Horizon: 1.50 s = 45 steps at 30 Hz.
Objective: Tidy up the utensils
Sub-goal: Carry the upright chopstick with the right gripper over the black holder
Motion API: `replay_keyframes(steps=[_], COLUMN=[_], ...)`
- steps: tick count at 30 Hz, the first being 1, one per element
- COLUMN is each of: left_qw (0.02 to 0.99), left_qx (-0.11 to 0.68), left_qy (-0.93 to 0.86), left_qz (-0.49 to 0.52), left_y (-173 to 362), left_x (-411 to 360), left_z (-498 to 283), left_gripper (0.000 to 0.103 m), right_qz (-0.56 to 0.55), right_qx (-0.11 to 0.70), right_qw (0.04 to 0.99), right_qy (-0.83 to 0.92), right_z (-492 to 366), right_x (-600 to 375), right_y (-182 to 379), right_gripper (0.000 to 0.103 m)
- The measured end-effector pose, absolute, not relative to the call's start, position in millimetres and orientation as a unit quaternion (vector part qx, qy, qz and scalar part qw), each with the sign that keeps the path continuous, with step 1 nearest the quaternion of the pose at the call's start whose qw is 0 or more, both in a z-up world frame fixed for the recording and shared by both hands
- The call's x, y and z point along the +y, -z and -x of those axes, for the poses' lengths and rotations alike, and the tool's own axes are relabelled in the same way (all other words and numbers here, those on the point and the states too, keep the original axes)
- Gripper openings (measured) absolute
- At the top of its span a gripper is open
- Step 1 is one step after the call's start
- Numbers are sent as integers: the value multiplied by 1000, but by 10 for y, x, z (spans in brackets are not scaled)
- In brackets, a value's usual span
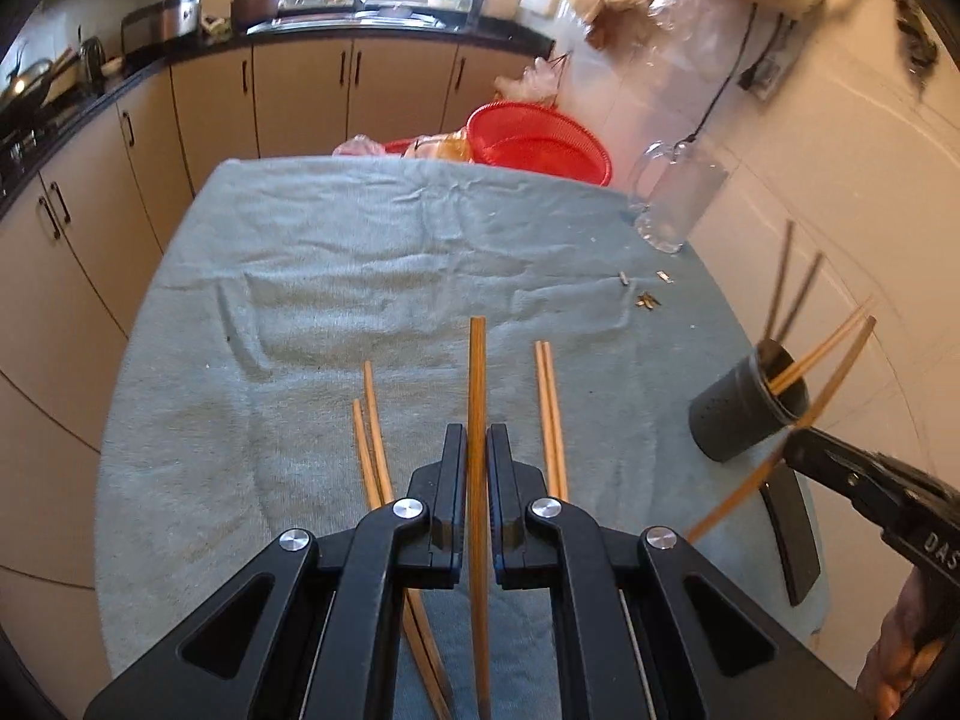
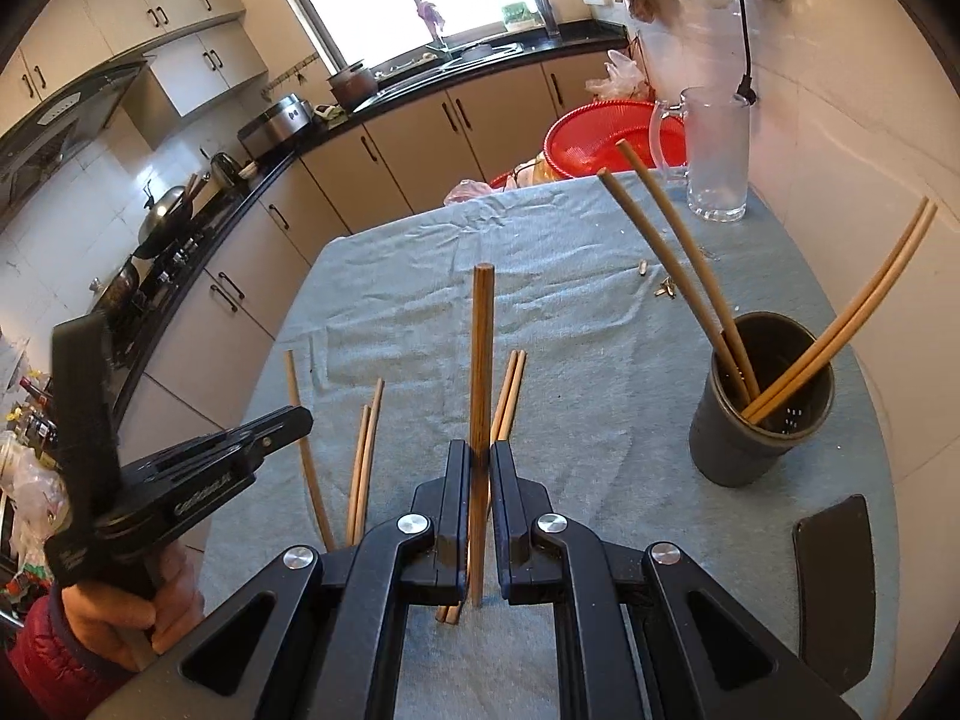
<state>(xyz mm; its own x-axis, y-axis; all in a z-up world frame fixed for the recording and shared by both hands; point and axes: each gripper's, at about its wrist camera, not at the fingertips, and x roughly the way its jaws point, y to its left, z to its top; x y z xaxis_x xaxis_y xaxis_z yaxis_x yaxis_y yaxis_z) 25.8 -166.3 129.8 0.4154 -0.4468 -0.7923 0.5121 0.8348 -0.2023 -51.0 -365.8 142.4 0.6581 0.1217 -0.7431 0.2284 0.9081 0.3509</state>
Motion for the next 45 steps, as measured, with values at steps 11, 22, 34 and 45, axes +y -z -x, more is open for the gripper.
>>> replay_keyframes(steps=[11, 22, 34, 45], left_qw=[858, 872, 871, 856], left_qx=[419, 383, 344, 317], left_qy=[292, 300, 347, 407], left_qz=[-41, -40, -46, -39], left_y=[-1674, -2066, -2558, -3040], left_x=[-1699, -1810, -2220, -2740], left_z=[4, 148, 339, 498], left_gripper=[6, 6, 6, 6], right_qz=[-206, -221, -263, -304], right_qx=[384, 349, 285, 225], right_qw=[900, 910, 918, 914], right_qy=[25, 36, 91, 149], right_z=[708, 976, 1462, 1920], right_x=[-3756, -3980, -4569, -5169], right_y=[-1640, -1882, -2253, -2521], right_gripper=[7, 7, 7, 7])
